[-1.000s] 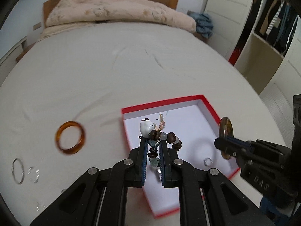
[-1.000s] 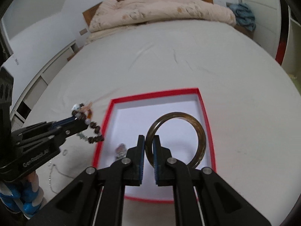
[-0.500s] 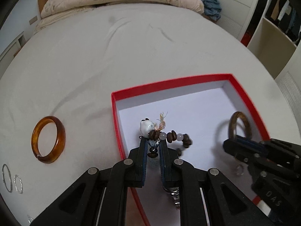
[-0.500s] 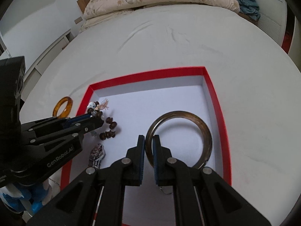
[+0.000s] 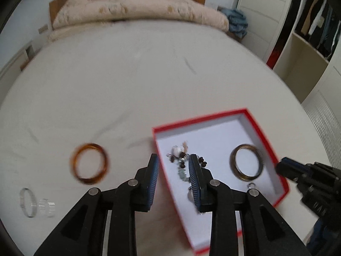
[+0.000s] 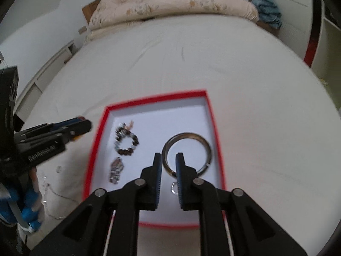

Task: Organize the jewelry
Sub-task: 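Lift both tools out of the red box and move toward the silver chain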

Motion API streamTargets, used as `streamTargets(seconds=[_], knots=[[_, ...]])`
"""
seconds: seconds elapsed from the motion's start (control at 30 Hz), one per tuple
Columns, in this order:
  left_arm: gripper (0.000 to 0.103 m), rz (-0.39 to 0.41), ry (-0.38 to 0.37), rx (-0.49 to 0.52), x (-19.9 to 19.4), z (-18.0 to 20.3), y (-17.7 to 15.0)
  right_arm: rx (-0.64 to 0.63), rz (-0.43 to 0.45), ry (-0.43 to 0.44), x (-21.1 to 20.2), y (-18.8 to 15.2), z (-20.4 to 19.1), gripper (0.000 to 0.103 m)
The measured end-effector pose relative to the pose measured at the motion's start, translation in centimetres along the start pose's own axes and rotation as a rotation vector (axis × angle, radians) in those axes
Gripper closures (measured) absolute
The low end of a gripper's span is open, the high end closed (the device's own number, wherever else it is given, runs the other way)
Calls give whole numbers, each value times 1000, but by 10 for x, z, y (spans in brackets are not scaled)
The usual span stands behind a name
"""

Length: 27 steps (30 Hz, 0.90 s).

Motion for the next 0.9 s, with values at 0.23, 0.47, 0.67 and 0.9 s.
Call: streamTargets(seconds=[0.23, 0.47, 0.67, 0.9], knots=[[68, 135, 93, -5, -137, -21, 1, 25, 143, -24, -114, 8, 0, 90], [55, 267, 197, -28, -269, -56, -36, 13, 272, -5, -218, -9, -28, 79], [54, 337, 248, -60, -345, -82, -86, -20, 352, 29, -280, -36, -65, 69], [54, 405, 275, -97, -403, -102, -139, -63, 419, 73, -335, -63, -108, 69]])
Point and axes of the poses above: each gripper's, at about its wrist camera, not at the fingertips, and x roughly the way its jaws point, z to its right, y to its top, the point moved 2 cm from there along x, roughly the way its jaws point, and after that the axes turned 10 degrees about -y, right-handed, at the moved point
